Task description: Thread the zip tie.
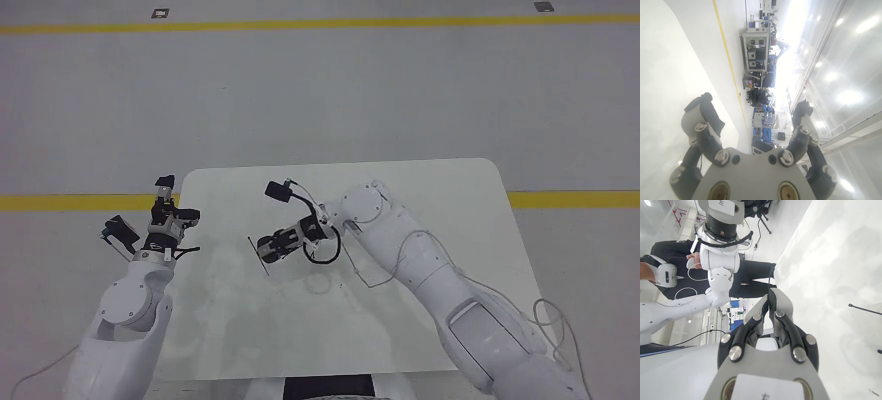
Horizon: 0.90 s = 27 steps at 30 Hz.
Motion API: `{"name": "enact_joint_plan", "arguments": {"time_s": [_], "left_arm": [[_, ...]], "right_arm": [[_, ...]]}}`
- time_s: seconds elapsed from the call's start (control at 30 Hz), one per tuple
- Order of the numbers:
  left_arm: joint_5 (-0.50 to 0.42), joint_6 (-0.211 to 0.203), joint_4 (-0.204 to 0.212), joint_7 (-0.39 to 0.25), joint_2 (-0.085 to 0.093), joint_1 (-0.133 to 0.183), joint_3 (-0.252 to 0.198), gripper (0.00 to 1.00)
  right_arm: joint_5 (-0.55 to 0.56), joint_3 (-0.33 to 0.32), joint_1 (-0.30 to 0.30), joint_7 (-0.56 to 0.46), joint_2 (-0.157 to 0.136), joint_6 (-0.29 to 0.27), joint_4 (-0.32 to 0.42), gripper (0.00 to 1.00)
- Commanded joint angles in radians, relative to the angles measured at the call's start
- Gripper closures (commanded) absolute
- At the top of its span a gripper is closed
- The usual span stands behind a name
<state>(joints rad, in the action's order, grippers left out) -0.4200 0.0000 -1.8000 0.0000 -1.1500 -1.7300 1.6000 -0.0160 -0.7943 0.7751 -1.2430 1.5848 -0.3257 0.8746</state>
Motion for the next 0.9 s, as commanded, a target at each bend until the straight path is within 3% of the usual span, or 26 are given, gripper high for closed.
{"name": "enact_joint_plan", "arguments": {"time_s": [0.0, 0.3, 0.53, 0.67, 0.87], "left_arm": [[0.000, 0.000, 0.000, 0.000, 0.000, 0.000, 0.000, 0.00], [0.000, 0.000, 0.000, 0.000, 0.000, 0.000, 0.000, 0.00], [0.000, 0.000, 0.000, 0.000, 0.000, 0.000, 0.000, 0.00], [0.000, 0.000, 0.000, 0.000, 0.000, 0.000, 0.000, 0.00], [0.000, 0.000, 0.000, 0.000, 0.000, 0.000, 0.000, 0.00]], "right_arm": [[-0.014, -0.007, 0.011, 0.029, -0.002, 0.010, 0.010, 1.00], [-0.075, -0.047, 0.035, 0.163, -0.009, 0.021, -0.004, 1.00], [-0.143, -0.103, 0.076, 0.280, -0.019, -0.014, 0.014, 1.00], [-0.179, -0.139, 0.108, 0.291, -0.028, -0.014, 0.051, 1.00], [-0.179, -0.139, 0.108, 0.291, -0.028, -0.014, 0.051, 1.00]]}}
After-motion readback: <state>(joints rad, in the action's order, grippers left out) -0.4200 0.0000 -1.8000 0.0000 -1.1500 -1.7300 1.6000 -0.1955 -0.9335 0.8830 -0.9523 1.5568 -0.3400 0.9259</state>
